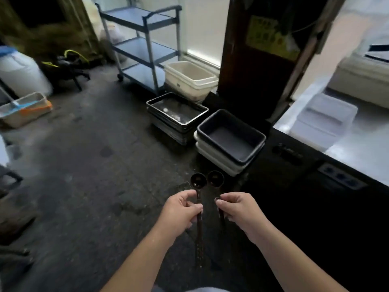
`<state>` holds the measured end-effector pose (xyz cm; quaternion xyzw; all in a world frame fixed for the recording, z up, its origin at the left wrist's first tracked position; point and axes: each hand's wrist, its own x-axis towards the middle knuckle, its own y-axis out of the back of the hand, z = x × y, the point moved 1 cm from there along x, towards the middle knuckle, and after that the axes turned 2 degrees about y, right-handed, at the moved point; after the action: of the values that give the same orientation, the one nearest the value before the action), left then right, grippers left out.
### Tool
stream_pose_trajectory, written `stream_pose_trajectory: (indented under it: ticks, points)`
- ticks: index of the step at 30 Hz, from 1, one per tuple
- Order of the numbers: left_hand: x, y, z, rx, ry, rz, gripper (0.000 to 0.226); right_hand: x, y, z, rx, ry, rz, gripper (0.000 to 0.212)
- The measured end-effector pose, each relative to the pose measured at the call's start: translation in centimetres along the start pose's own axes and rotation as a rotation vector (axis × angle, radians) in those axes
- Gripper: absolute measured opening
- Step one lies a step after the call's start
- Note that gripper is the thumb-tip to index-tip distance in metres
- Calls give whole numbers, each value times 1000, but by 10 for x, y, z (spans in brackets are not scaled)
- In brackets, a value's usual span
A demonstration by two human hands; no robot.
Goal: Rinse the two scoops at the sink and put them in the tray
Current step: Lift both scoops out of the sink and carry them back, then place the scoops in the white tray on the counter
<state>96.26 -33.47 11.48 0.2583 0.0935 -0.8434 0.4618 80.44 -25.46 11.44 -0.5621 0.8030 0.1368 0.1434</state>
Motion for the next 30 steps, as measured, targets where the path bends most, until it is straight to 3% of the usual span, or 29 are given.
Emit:
stream_pose_trajectory:
  ticks: [13,20,30]
  points:
    - [128,-162,89,232,-28,-456,30,30,161,2,199,-46,455,23]
    - [228,-201,160,348,-55,-629,30,105,209,-33,278,-42,648,21]
    - [318,-289,230,363,-46,-757,23,174,303,-55,353,-32,786,18]
